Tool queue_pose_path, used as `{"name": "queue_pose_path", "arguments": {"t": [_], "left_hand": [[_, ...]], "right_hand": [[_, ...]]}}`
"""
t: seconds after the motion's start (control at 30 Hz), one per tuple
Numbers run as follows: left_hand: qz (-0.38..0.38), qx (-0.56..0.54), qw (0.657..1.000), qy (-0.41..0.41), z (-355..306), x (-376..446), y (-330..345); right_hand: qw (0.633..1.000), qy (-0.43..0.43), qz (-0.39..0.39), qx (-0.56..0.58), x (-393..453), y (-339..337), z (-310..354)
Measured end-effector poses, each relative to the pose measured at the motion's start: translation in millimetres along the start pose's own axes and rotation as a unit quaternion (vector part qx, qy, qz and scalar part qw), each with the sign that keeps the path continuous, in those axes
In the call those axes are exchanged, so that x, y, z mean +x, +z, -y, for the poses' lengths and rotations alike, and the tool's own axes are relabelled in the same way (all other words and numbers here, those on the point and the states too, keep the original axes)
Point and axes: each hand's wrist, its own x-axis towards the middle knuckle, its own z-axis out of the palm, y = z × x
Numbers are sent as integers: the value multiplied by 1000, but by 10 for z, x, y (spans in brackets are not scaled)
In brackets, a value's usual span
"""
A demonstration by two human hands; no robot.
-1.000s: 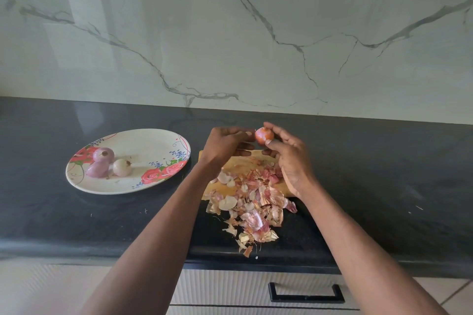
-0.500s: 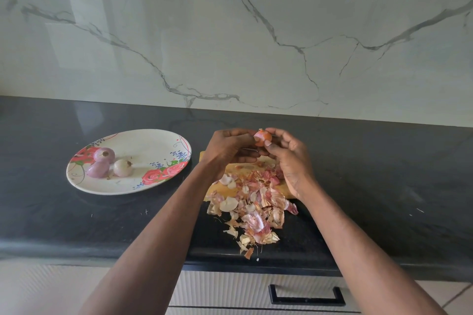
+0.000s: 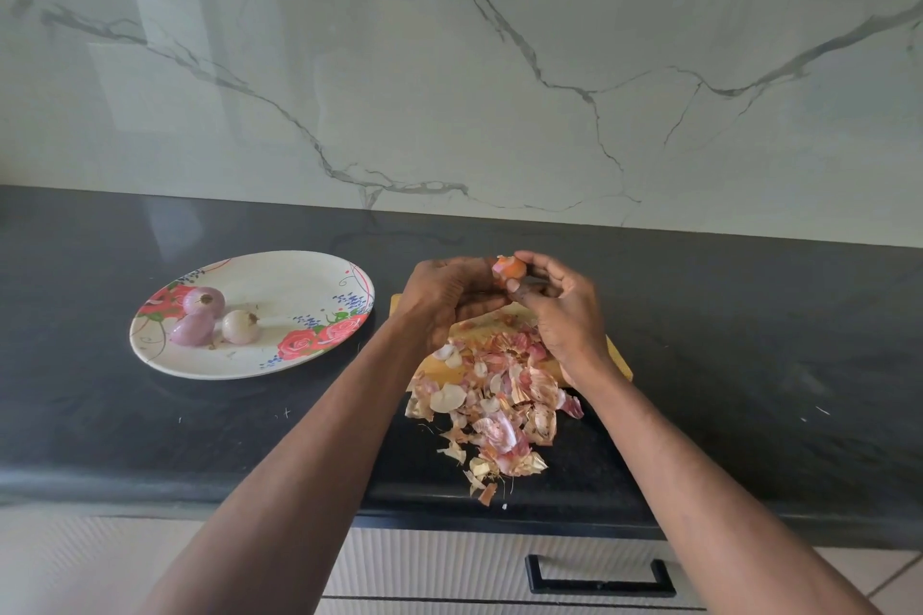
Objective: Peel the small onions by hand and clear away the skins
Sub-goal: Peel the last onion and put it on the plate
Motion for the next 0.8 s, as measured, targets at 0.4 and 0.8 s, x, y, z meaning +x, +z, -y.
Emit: {"name": "queue_pose_path", "arguments": {"t": [0.4,0.8], "left_hand": [[-24,34,997,71,69,-1,71],[-19,97,989,109,-4,8,3]], "right_hand": [[998,6,-45,-35,17,28,-83],[992,41,-68,95,44,-44,36]]}}
